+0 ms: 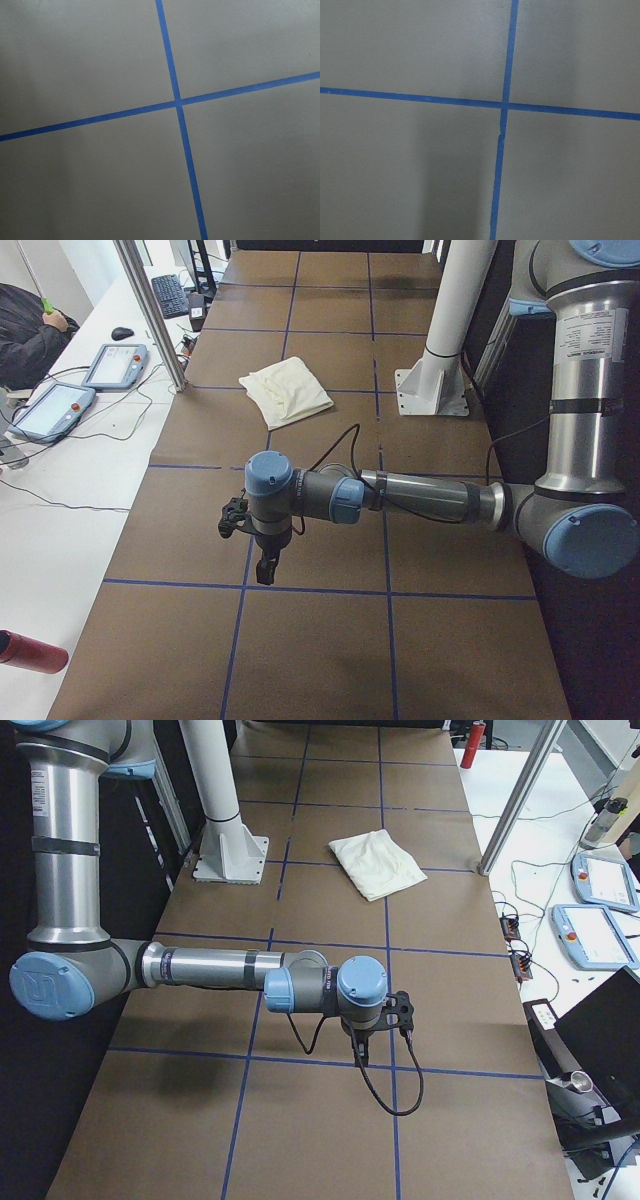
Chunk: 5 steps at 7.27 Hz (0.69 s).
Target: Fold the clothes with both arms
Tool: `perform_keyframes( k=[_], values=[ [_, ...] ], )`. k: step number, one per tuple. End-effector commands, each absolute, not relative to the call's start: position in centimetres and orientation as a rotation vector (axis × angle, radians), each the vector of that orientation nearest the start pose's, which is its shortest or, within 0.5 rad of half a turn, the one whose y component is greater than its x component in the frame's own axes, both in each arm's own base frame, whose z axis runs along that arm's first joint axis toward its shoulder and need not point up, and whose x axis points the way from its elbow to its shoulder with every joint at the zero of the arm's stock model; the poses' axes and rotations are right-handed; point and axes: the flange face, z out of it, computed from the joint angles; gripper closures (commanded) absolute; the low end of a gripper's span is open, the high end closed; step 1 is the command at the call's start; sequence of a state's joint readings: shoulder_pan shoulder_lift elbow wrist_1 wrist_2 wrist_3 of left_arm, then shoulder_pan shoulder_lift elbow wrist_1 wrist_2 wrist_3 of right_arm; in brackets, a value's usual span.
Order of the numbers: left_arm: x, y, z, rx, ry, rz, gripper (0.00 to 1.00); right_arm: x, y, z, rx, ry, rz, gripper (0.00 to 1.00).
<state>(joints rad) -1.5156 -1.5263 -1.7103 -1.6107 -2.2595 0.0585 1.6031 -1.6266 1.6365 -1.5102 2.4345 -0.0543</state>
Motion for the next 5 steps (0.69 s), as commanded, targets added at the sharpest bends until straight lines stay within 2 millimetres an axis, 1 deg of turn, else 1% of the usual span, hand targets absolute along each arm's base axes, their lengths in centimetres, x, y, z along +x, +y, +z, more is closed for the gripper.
perform_keyframes(
  k=[1, 3, 4, 5],
  values=[
    [-4.31, -48.37, 61.32, 0.128, 0.691, 0.151, 0.00, 7.30, -47.06, 64.17, 0.094, -0.858, -0.033, 0.00],
    [-3.83, -48.23, 61.55, 0.102, 0.758, 0.126, 0.00, 7.30, -47.07, 64.08, 0.090, -0.858, -0.020, 0.00],
    [-3.81, -48.32, 61.09, 0.075, 0.764, 0.041, 0.00, 7.30, -47.07, 64.08, 0.090, -0.858, -0.020, 0.00],
    [-3.80, -48.34, 60.75, 0.064, 0.767, 0.000, 0.00, 7.30, -47.16, 64.00, 0.093, -0.858, -0.021, 0.00]
  ],
)
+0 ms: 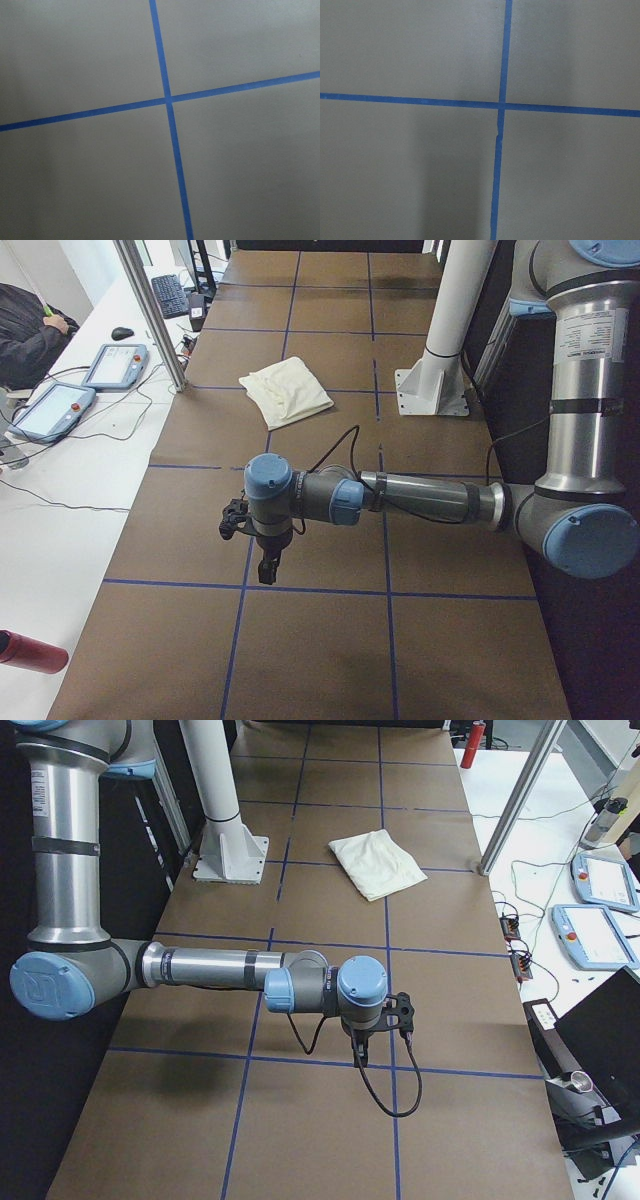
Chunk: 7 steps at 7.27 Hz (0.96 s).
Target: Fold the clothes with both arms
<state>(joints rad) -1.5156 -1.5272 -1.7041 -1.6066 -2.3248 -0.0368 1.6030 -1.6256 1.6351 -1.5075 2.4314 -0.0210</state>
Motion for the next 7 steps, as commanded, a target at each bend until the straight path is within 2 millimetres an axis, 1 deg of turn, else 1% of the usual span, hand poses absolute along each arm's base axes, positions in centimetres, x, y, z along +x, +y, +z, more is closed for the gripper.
perform_keyframes(
  k=[1, 4, 7],
  values=[
    [-3.80, -48.28, 60.81, 0.065, 0.767, 0.001, 0.00, 7.30, -47.15, 64.01, 0.091, -0.858, -0.020, 0.00],
    [-3.82, -48.19, 61.35, 0.056, 0.765, 0.000, 0.00, 7.30, -47.15, 64.01, 0.091, -0.858, -0.020, 0.00],
    [-3.82, -48.20, 61.33, 0.057, 0.765, 0.001, 0.00, 7.38, -47.06, 64.09, 0.091, -0.856, -0.018, 0.00]
  ],
)
